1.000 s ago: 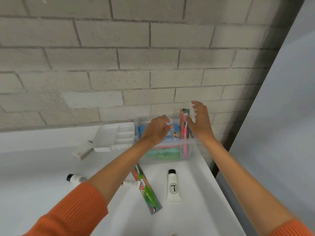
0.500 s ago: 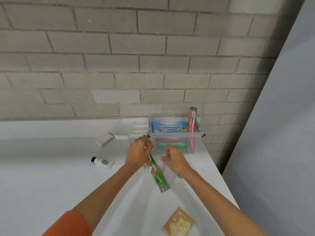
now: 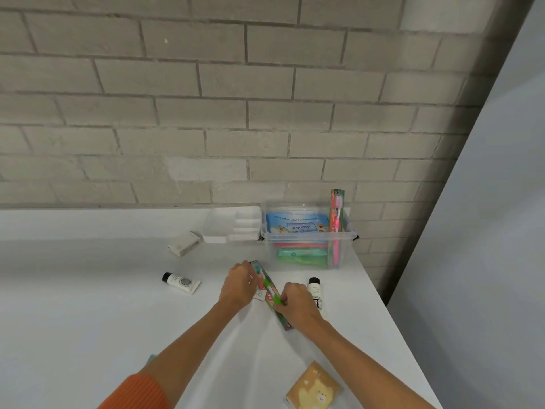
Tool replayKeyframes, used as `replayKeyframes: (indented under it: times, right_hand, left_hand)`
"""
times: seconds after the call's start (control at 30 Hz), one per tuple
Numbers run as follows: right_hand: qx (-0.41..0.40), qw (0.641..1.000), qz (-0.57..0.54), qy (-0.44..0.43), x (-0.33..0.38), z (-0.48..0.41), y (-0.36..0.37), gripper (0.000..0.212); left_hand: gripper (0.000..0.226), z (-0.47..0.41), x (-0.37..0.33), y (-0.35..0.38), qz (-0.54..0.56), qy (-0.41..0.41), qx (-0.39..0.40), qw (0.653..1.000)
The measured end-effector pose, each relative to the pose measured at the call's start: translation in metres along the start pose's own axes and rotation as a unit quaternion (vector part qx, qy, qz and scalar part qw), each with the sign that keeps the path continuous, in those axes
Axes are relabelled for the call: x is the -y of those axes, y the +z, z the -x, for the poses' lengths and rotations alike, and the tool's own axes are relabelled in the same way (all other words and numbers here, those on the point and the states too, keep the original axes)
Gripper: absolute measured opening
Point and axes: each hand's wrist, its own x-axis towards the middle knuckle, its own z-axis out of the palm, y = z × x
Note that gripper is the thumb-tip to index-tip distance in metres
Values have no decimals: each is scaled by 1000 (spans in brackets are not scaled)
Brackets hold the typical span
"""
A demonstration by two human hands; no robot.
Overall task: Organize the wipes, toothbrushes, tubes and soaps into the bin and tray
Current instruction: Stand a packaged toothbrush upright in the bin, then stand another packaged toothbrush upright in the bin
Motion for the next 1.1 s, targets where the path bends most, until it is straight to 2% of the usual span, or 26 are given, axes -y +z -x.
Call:
replayKeyframes:
  times: [0.13,0.2,0.37,0.43,0.53,0.63,0.73,0.8,0.9,0.97,1.1]
  right_hand:
    - [-20,999,-7,-28,8,3,-11,24]
    - [-19,999,-19,-46,13,8,-16,20]
    - [1,998,-31,-62,26,20,-24,20]
    - [25,997,-41,-59,28,24,-27,21]
    - [71,994,-60,-60,29,29,-42,24]
    - [75,991,-92,-63,30,27,-67,27]
    - [28,990,-121,-70,30,18,-91,17]
    - [-10,988,-127,-83,30,10,-107,24]
    - [-67,979,-153,-116,33,-2,-129,43]
    - [-101,971,-166,-140,35,-7,-143,50]
    - [-163,957,-159,-177,41,-14,-171,36]
  left_hand:
    - [40,-4,-4,2,45,-72,-24,996]
    - [46,-5,-5,2,91,-114,-26,989]
    - [31,-6,-7,0,271,-218,1,938]
    - [18,-2,-8,-3,310,-233,9,922]
    - [23,7,-9,-7,340,-233,27,911]
    - [17,16,-17,-10,342,-209,72,913]
    - [22,22,-32,-15,330,-146,128,924]
    - [22,24,-44,-17,319,-97,147,931]
    - [13,23,-64,-19,317,-16,134,939]
    - [15,19,-76,-21,309,41,119,943]
    - [9,5,-104,-32,261,123,81,954]
